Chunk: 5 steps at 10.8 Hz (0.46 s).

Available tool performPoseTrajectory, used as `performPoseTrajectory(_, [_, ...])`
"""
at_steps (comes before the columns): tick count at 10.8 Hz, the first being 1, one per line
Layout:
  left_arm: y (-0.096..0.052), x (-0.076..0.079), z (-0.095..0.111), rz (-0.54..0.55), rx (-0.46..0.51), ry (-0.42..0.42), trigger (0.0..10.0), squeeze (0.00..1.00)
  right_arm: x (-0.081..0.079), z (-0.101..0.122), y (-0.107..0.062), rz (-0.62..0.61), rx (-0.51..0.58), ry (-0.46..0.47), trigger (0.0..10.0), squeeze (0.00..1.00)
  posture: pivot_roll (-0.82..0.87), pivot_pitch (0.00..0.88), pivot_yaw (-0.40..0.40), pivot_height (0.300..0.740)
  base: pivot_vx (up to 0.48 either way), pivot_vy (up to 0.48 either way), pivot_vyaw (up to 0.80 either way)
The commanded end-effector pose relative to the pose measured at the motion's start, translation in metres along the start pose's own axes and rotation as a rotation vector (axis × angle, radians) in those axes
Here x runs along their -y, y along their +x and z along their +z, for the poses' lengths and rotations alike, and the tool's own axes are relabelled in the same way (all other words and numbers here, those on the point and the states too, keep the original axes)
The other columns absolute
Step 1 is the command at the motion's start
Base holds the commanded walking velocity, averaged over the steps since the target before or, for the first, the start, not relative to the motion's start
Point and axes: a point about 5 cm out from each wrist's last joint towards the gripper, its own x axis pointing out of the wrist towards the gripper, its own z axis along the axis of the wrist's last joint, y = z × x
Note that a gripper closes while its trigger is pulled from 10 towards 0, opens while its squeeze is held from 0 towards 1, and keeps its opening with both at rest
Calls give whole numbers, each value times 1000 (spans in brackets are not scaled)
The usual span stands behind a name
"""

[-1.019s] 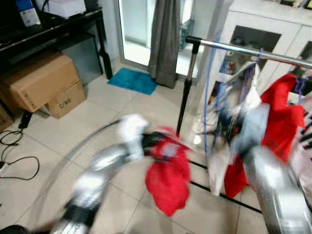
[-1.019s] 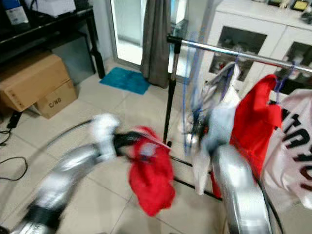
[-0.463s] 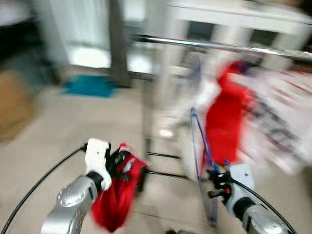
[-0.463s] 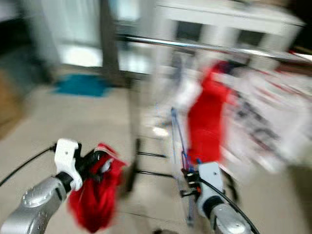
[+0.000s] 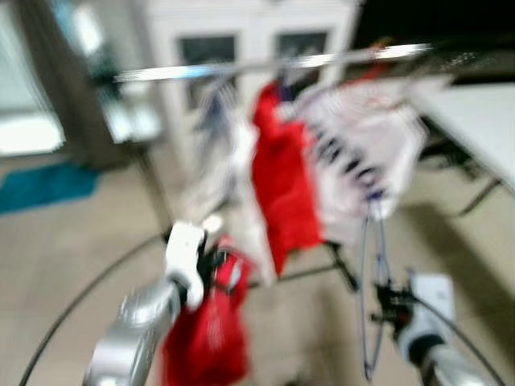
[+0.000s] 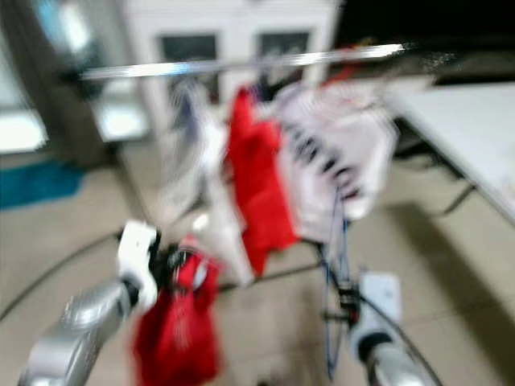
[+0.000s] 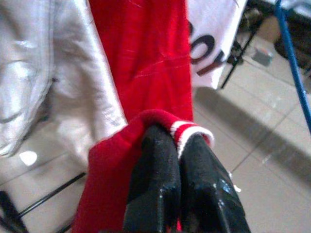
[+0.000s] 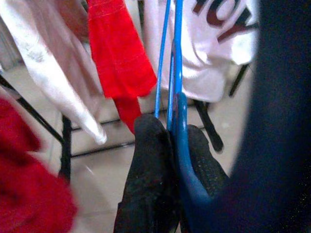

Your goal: Hang hanger

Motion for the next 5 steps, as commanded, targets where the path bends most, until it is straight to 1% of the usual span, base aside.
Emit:
performPoseTrajectory(1, [3,-7,6,35,17,18,10000,0,1,3,-1,-21,7,7,10000,0,-236,0,49,740,0,0,-781])
performPoseTrajectory(2, [7,-18,13,86,58,-16,10000,0,-2,13,4,-25,40,-13,10000,0,-247,0,70,740,0,0,-781])
performPoseTrajectory(3, [13,-24,19,120,65,6,10000,0,0,25,8,-41,82,-55,10000,0,-224,0,65,740,0,0,-781])
performPoseTrajectory(4, [16,-30,28,152,76,16,10000,0,5,35,20,-68,100,-99,10000,0,-206,0,43,740,0,0,-781])
performPoseTrajectory(5, [14,-28,28,149,83,16,10000,0,7,31,21,-68,71,-122,10000,0,-204,0,40,740,0,0,-781])
